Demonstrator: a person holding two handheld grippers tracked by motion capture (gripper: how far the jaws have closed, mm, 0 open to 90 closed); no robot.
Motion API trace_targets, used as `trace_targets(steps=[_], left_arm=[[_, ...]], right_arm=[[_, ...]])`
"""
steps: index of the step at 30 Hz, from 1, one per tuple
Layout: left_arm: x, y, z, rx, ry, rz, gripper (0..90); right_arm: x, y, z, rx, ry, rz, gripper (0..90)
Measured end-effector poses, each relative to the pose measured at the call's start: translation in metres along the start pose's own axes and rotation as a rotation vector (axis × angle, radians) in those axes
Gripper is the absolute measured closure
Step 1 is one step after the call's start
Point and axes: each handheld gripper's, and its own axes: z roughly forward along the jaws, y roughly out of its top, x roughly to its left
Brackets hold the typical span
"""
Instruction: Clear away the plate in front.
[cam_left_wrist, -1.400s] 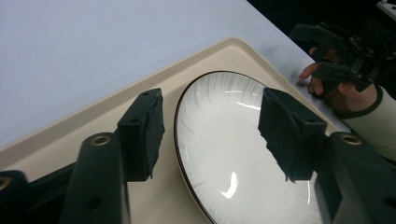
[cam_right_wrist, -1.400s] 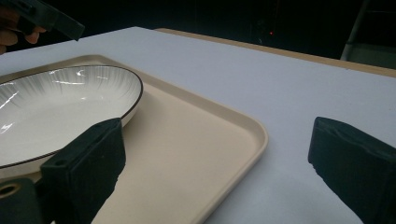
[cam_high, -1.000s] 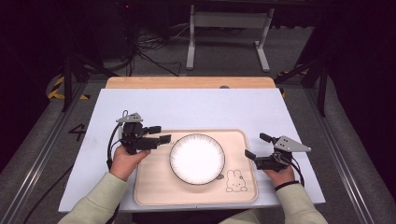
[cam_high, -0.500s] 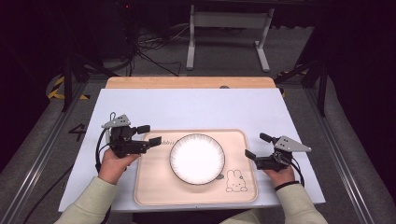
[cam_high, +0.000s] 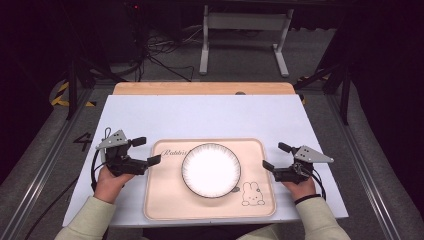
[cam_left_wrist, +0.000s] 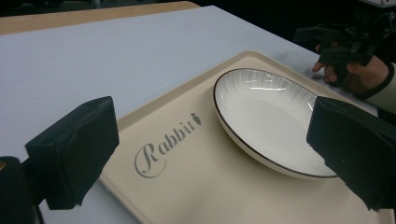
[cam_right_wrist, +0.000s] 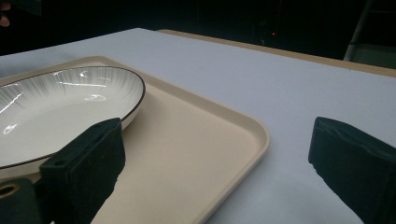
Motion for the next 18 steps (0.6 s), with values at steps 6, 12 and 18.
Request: trace_targets(steps=[6,12,18], left_arm=[[0.005,-0.013,-0.009,-0.007,0.002,0.007,2.3],[0.012,-0.024,-0.016,-0.055,-0.004,0.0,2.3],[0.016,-0.037,-0.018,-0.068,0.008,-0.002,1.5]], right_arm=[[0.0,0.0,0.0,-0.001,-0.001,0.002,4.3],[0.0,0.0,0.0,0.0,-0.001,0.002,4.3],[0.0,0.0,0.0,0.0,0.0,0.003,4.3]])
